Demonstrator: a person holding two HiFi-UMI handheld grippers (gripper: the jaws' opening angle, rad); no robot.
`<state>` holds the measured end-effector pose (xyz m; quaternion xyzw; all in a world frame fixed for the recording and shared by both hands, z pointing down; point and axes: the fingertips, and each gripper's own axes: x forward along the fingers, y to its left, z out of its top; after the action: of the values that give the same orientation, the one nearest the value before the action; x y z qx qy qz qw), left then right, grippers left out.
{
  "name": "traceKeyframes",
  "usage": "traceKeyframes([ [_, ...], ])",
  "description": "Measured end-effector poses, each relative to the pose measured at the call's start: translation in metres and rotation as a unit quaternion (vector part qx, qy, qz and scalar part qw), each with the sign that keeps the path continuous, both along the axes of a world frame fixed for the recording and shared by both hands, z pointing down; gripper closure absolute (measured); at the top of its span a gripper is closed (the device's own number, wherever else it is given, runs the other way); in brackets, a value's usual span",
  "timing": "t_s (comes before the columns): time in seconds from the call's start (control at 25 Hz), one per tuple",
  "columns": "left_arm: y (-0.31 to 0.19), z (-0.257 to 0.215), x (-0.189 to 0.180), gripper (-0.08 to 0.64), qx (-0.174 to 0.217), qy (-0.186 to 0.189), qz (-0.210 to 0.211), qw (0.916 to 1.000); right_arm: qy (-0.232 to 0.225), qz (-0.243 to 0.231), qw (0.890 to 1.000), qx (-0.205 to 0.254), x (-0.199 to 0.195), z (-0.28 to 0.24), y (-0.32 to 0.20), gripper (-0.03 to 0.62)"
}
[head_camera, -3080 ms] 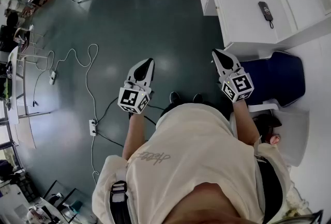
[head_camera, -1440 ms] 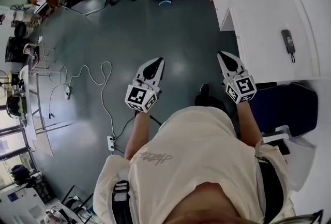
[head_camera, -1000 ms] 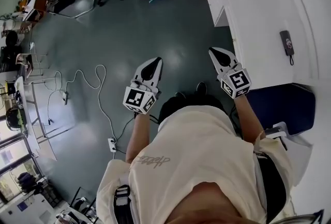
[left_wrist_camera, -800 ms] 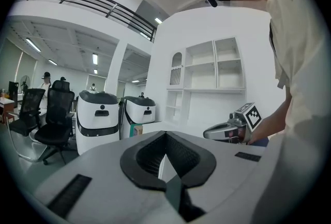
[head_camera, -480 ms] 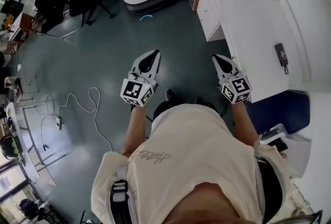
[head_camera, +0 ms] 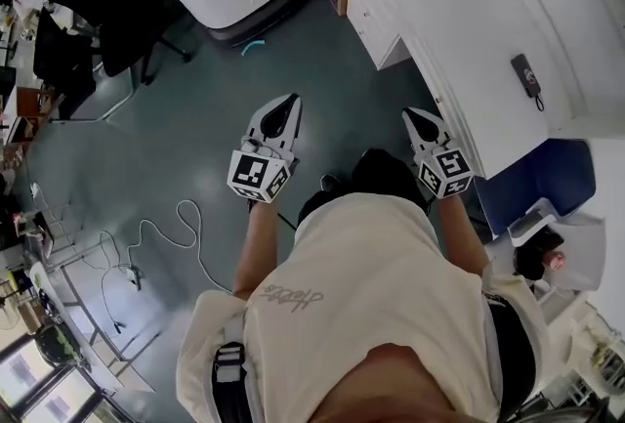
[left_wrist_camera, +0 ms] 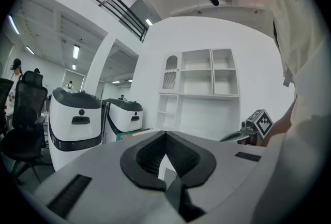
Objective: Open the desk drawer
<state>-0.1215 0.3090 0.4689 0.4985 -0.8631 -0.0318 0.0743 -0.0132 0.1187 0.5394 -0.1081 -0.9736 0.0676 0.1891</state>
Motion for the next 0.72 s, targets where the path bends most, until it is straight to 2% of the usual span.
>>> traceKeyframes([
  [0.24, -0.062, 0.027, -0.05, 0.558, -0.036, 0.02, 0.033, 0.9986, -0.005, 0.016, 1.0, -0.011, -0.05, 0.015, -0.053, 0.594],
  [0.44, -0.135, 0.011, -0.089, 0.558, -0.064, 0.005, 0.064, 0.9959, -0.023, 0.024, 0.999, 0.011, -0.095, 0.005, -0.121, 0.594],
  [0.6, -0.201, 0.003, -0.118, 0.558, -0.09, -0.01, 0.111, 0.9897, -0.046, 0.046, 0.998, 0.007, -0.126, -0.002, -0.174, 0.594],
  [0.72, -0.259, 0.004, -0.122, 0.558, -0.104, -0.021, 0.161, 0.9813, -0.065, 0.067, 0.996, 0.013, -0.14, -0.003, -0.211, 0.594],
])
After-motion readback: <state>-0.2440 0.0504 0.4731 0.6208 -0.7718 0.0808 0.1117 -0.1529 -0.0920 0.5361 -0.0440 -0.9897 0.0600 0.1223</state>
